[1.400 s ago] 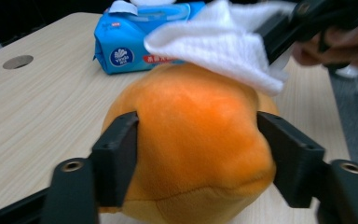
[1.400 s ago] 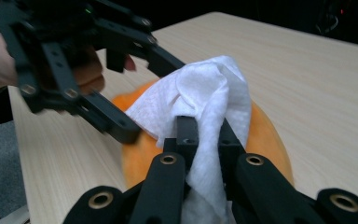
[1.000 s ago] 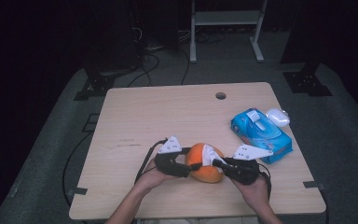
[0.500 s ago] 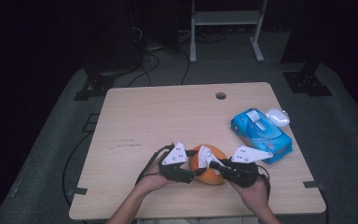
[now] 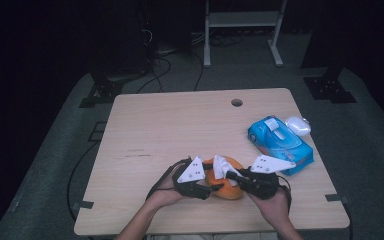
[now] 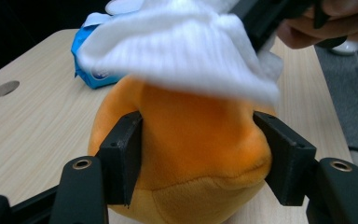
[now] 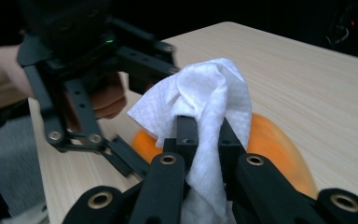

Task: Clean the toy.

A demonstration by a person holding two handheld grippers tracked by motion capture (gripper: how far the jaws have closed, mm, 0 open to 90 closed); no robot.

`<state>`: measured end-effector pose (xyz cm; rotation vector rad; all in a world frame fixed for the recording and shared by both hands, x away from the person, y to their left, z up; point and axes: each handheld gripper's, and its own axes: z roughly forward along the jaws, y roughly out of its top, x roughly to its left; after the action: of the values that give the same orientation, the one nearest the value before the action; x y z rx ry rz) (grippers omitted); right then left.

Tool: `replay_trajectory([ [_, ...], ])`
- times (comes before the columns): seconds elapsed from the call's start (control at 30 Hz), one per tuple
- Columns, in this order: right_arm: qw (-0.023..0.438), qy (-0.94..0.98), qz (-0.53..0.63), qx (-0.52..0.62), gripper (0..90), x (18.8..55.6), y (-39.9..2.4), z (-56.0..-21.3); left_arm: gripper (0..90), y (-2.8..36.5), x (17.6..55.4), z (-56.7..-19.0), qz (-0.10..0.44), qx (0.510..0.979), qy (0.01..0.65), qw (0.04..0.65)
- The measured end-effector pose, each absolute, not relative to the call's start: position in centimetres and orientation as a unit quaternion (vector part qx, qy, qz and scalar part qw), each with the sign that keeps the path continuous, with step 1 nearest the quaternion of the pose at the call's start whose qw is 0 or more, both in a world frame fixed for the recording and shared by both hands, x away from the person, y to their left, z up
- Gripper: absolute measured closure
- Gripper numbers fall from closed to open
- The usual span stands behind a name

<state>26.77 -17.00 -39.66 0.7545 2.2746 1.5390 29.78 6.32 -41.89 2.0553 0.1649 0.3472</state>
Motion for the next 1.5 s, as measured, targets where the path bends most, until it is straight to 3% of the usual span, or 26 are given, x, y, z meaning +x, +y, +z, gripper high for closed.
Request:
replay_trajectory([
  [0.23,0.149,0.783,0.512,0.32,84.0,28.0,-19.1,-40.9,36.8,7.6,30.4,-42.3,0.125,0.854,0.091,0.496],
  [0.43,0.121,0.785,0.517,0.318,83.9,28.1,-18.9,-41.6,24.5,8.8,31.6,-41.6,0.059,0.819,0.13,0.556],
  [0.63,0.121,0.798,0.506,0.304,83.9,28.0,-17.7,-42.0,32.5,9.0,31.7,-42.2,0.084,0.849,0.133,0.504],
  [0.77,0.128,0.796,0.487,0.337,83.9,28.4,-18.9,-42.9,32.9,10.6,32.6,-42.6,0.061,0.85,0.159,0.499],
  [0.93,0.112,0.792,0.503,0.328,83.8,28.4,-18.3,-42.9,19.2,9.5,32.0,-42.0,0.087,0.83,0.128,0.535],
  [1.03,0.112,0.797,0.509,0.304,83.7,27.8,-17.3,-42.5,23.1,8.3,31.7,-42.5,0.096,0.853,0.114,0.501],
  [1.3,0.102,0.796,0.483,0.35,83.8,28.7,-18.7,-44.1,29.7,10.2,32.4,-42.8,0.073,0.85,0.15,0.499],
  [1.5,0.099,0.794,0.515,0.307,83.7,27.6,-17.2,-42.7,30.4,10.2,32.7,-43.0,0.07,0.851,0.154,0.498],
])
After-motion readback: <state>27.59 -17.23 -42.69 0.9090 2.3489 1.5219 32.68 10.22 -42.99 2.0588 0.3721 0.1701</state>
